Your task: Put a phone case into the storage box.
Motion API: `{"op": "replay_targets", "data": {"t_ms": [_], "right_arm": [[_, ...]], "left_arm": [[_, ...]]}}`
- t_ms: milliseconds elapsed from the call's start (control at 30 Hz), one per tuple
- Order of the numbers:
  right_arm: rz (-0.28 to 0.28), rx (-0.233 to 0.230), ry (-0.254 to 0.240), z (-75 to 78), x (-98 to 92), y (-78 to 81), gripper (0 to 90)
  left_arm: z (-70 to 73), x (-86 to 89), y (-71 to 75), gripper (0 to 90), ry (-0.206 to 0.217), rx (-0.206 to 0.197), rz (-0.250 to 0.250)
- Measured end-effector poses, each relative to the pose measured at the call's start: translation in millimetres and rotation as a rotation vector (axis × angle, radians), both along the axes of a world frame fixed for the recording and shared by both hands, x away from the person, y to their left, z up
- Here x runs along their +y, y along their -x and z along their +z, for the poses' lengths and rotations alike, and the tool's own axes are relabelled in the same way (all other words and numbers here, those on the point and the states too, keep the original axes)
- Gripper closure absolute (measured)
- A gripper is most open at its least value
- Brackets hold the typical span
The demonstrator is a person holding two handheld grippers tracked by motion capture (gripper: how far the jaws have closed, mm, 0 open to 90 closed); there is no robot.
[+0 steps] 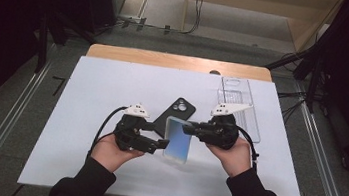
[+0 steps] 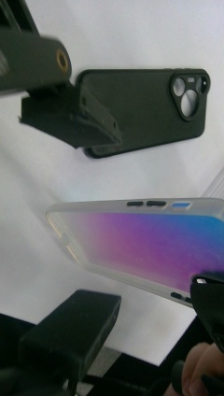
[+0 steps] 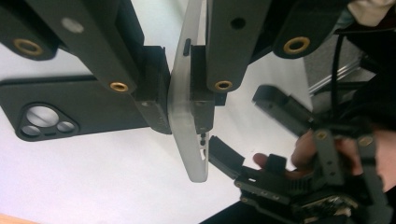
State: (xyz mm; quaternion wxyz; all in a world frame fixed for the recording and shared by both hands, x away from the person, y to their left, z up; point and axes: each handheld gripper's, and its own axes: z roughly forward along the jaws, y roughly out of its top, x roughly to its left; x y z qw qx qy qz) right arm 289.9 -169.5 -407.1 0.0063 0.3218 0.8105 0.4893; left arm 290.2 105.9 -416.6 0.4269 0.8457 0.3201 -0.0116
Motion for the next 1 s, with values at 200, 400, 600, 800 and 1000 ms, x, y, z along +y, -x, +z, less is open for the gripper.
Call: {"op": "replay_targets", "data": {"t_ms": [200,400,600,800,1000], "right_arm": [[0.085,-0.025,0.012,3.8,-3.1,0.2,77.7],[0.179,-0.042,-0.003,5.1,-3.2,1.4,77.7],[0.248,-0.050,-0.008,3.6,0.2,1.4,77.7],[0.311,-0.042,-0.023,0.6,4.3,1.4,77.6],[0.347,-0.044,-0.040,-0.6,5.8,0.9,77.7]], "left_arm": [[5.0,4.5,-3.9,24.3,0.016,-0.004,-0.044],[8.2,4.3,-6.4,26.8,0.015,-0.014,-0.118],[11.6,3.0,-7.2,34.2,0.044,-0.011,-0.185],[15.6,3.2,-8.0,41.7,0.068,0.010,-0.236],[15.6,5.9,-10.4,56.2,0.102,0.069,-0.275]]}}
